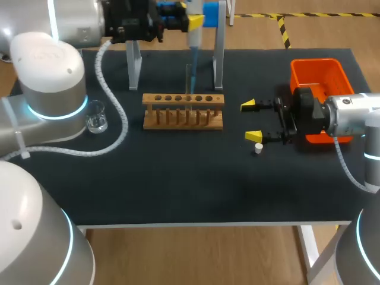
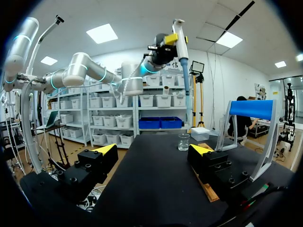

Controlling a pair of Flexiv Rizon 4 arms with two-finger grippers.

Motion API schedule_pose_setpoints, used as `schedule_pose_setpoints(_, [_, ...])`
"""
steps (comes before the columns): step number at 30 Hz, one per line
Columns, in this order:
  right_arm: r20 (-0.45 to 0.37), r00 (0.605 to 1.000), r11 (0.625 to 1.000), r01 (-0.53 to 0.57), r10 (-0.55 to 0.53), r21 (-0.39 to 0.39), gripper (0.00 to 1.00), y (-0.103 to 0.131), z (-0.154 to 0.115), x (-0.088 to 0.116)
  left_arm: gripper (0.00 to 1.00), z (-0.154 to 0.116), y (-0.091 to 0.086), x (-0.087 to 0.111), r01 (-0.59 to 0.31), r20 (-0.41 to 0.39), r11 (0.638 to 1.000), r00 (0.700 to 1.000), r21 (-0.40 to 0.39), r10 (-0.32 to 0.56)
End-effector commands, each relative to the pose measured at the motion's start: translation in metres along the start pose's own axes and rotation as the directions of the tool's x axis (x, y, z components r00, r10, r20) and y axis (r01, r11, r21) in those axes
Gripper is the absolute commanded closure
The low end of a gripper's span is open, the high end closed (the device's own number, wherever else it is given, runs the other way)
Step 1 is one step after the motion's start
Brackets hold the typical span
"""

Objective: Invert the test tube, pick up the pipette, mount the tip to pipette, aspirate from beaker and dispense into the tube, eject the tip, return the pipette, and cap with the stopper.

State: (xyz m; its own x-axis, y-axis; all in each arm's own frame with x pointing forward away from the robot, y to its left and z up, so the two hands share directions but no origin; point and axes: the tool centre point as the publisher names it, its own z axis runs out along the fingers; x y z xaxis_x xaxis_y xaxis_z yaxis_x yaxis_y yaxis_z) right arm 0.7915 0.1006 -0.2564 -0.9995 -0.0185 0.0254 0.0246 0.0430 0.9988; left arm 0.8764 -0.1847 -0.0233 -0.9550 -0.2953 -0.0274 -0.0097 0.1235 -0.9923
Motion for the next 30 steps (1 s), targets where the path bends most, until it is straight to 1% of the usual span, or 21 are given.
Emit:
schedule_pose_setpoints(1, [0.001,1.000,1.000,0.001,-0.001,0.002,0.00,0.001,-0.001,0.001,1.00,-0.057,0.015,-0.023,-0.008,0.001,1.000,1.000,0.007,0.008])
schedule_pose_setpoints(3, [0.001,1.000,1.000,0.001,-0.001,0.002,0.00,0.001,-0.001,0.001,1.00,-0.072,0.023,-0.037,-0.004,0.011,1.000,1.000,0.003,0.004])
schedule_pose_setpoints(10, [0.001,1.000,1.000,0.001,-0.001,0.002,0.00,0.001,-0.001,0.001,1.00,-0.129,0.055,-0.086,0.014,0.058,0.999,0.998,-0.049,-0.012])
schedule_pose_setpoints(16, [0.001,1.000,1.000,0.001,-0.001,0.002,0.00,0.001,-0.001,0.001,1.00,-0.162,0.076,-0.117,0.024,0.081,0.997,0.997,-0.068,-0.018])
schedule_pose_setpoints(20, [0.001,1.000,1.000,0.001,-0.001,0.002,0.00,0.001,-0.001,0.001,1.00,-0.176,0.085,-0.128,0.027,0.095,0.998,0.995,-0.063,-0.021])
schedule_pose_setpoints(30, [0.001,1.000,1.000,0.001,-0.001,0.002,0.00,0.001,-0.001,0.001,1.00,-0.209,0.100,-0.141,0.030,0.151,0.998,0.988,-0.049,-0.022])
